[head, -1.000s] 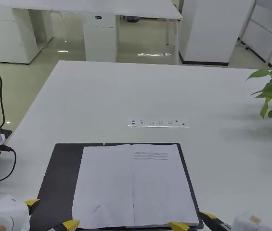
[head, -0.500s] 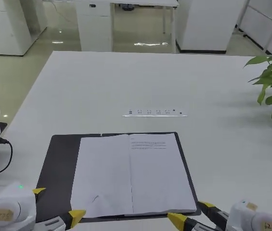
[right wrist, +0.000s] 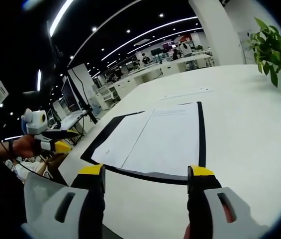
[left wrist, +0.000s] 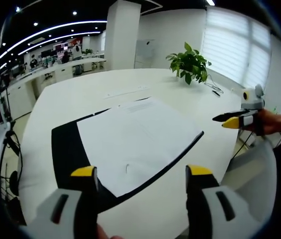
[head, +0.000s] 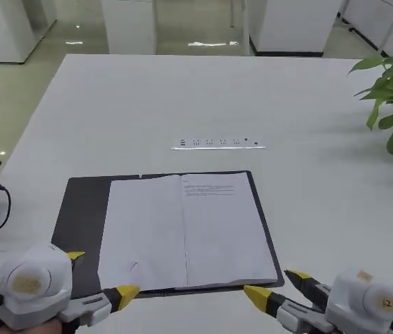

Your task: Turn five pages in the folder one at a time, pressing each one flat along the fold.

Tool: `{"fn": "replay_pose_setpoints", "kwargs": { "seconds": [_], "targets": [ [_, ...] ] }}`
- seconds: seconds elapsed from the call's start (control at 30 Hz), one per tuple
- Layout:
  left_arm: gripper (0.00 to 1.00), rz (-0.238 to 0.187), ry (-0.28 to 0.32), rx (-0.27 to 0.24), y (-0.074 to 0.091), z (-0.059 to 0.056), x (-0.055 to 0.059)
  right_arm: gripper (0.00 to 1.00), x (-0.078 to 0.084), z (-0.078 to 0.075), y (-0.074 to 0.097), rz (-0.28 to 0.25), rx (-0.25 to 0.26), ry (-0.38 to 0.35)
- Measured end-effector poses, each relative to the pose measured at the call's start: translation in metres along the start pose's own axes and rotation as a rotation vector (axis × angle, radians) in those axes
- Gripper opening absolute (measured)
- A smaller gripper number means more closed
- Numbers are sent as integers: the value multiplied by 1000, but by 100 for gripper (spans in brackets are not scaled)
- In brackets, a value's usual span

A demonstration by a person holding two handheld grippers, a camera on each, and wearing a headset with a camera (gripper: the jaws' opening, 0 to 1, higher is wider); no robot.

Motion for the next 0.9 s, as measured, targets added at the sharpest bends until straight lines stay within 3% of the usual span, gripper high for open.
{"fn": "replay_pose_setpoints", "kwargs": {
  "seconds": [0.3, 0.43, 0.7, 0.9],
  "targets": [
    [71, 60, -68, 100, -22, -29, 3, 66, 5, -4, 0, 18, 11, -8],
    [71, 86, -94, 131, -31, -35, 3, 66, 8, -5, -1, 29, 9, -17],
    [70, 110, -142, 190, -57, -52, -11, 64, 12, -5, 1, 30, 6, -45],
    [66, 141, -188, 242, -81, -70, -15, 65, 19, -7, 6, 51, 7, -52]
  ]
}}
Point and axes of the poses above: the centre of the closed fingertips' face, and the gripper's own axes: y roughly backward along the fingers, z roughly to its left, x roughly out of its underside, the point moved 3 cm from there along y, roughly backward along the fingers, and after that the axes turned 4 degrees about y, right-handed, at the moved point
